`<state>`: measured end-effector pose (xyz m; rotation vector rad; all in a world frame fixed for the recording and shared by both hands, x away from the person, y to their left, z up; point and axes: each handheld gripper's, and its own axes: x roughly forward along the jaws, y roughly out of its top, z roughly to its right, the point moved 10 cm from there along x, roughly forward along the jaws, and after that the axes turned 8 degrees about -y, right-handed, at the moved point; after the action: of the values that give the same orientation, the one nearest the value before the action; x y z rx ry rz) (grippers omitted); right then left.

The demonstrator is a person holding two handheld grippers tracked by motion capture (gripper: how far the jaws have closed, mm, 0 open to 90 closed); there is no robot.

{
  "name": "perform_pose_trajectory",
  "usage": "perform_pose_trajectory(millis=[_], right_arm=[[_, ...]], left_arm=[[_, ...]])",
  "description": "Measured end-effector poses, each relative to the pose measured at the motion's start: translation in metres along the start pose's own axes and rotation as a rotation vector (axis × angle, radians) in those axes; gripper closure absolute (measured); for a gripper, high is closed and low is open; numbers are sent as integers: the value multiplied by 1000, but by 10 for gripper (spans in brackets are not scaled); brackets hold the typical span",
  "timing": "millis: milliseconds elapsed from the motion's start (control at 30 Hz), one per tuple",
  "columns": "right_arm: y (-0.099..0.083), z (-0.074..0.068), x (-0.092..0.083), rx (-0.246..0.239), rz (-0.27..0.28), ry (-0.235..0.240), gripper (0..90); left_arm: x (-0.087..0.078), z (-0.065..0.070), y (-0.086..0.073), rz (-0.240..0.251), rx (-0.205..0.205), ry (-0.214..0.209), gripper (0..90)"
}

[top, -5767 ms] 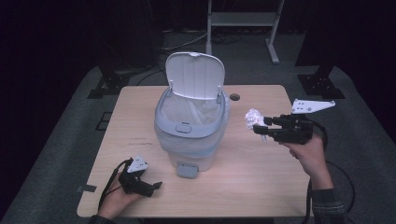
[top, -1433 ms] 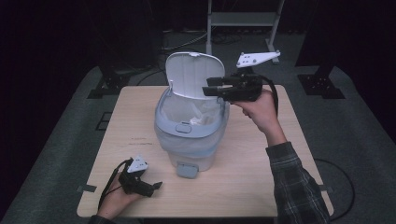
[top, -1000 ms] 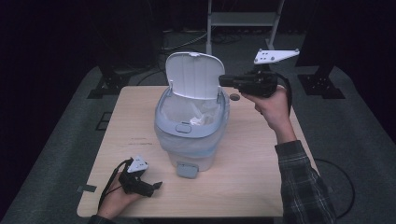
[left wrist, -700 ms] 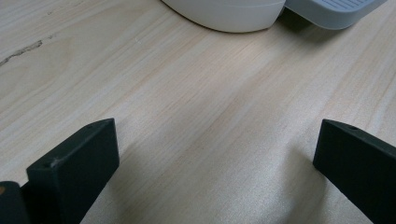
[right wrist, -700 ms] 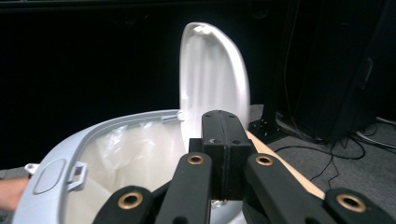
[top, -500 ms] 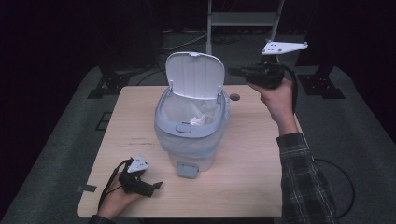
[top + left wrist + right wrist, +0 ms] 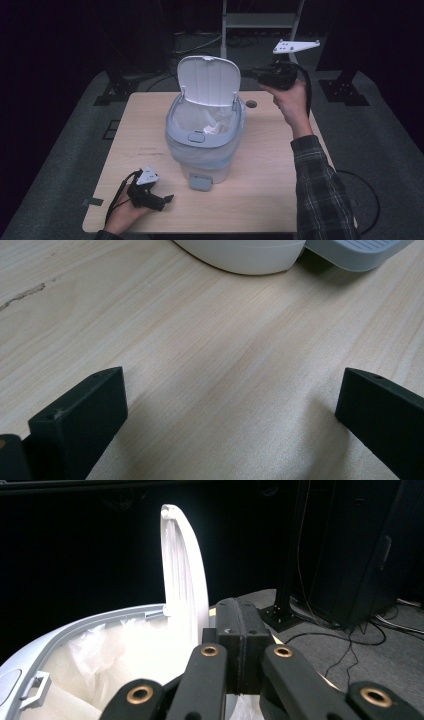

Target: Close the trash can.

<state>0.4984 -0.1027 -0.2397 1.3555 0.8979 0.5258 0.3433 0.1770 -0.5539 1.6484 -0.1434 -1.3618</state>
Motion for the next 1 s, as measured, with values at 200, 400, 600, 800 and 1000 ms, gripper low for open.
perform_pose_trajectory(millis=[200, 400, 600, 800, 1000], right_arm=[[2, -2, 2, -9, 3, 29, 899], [5, -7, 1, -18, 0, 61, 899], [6, -19, -1, -38, -7, 103, 899], [5, -35, -6, -58, -7, 142, 899], [2, -49, -10, -69, -12, 167, 899]], left_arm=[[0, 0, 0, 0, 0, 0, 0], [0, 0, 0, 0, 1, -1, 0], [0, 0, 0, 1, 1, -1, 0], [0, 0, 0, 1, 0, -1, 0], [0, 0, 0, 0, 1, -2, 0]])
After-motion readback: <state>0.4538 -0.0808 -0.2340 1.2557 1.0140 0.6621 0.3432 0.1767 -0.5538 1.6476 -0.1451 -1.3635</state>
